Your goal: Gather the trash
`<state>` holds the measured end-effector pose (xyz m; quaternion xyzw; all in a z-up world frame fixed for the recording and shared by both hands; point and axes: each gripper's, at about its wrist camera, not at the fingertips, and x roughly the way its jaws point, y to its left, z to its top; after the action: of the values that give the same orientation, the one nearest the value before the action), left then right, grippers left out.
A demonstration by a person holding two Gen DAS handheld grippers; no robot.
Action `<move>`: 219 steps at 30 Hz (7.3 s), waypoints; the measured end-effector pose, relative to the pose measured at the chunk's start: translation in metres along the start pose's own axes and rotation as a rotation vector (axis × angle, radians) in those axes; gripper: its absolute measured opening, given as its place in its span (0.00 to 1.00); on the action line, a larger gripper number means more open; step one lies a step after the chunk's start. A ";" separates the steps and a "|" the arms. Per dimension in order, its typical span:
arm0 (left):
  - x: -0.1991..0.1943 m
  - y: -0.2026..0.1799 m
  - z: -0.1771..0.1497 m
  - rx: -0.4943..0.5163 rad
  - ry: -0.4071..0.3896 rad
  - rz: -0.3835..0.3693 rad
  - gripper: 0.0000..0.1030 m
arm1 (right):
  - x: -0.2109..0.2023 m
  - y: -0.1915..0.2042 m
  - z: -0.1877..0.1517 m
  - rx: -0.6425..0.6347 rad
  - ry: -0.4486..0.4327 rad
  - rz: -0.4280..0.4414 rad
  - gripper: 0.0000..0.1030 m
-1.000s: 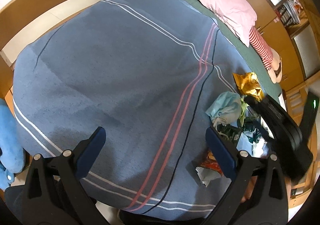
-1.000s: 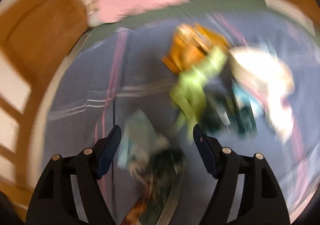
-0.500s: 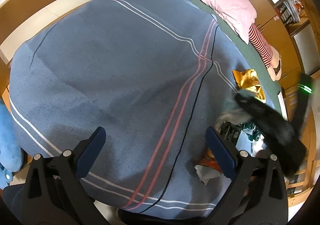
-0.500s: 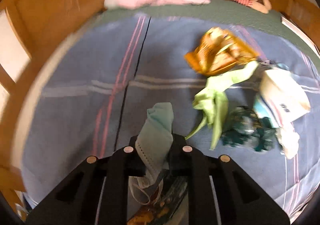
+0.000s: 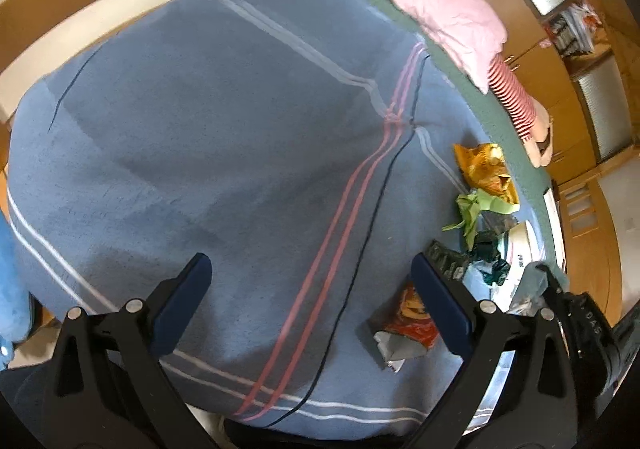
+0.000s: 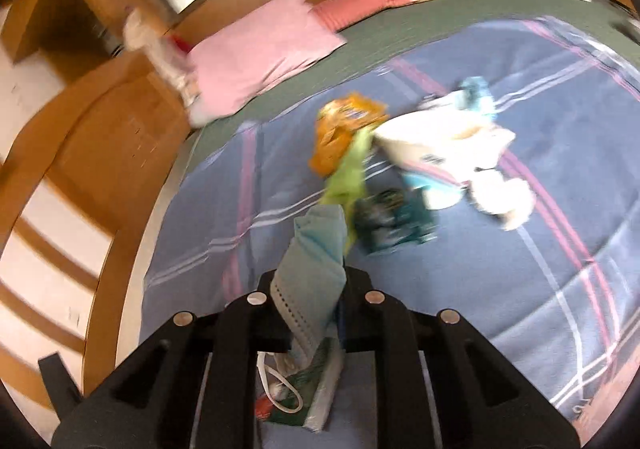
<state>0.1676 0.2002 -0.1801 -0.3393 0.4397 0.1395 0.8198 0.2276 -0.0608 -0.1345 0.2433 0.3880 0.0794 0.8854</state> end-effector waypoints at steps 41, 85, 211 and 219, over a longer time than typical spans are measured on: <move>0.033 -0.084 -0.043 0.448 -0.029 -0.037 0.27 | 0.015 -0.071 -0.002 0.265 0.099 -0.156 0.16; -0.011 -0.080 -0.042 0.477 -0.140 -0.061 0.27 | 0.019 -0.073 -0.003 0.262 0.117 -0.151 0.17; -0.001 0.014 0.044 -0.103 -0.012 0.016 0.96 | 0.114 0.012 0.005 -0.503 0.126 -0.521 0.58; 0.001 0.012 0.040 -0.087 0.004 0.009 0.96 | 0.123 0.002 0.017 -0.527 0.088 -0.583 0.33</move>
<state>0.1869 0.2357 -0.1708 -0.3729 0.4362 0.1617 0.8028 0.3243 -0.0254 -0.2033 -0.1162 0.4445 -0.0680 0.8856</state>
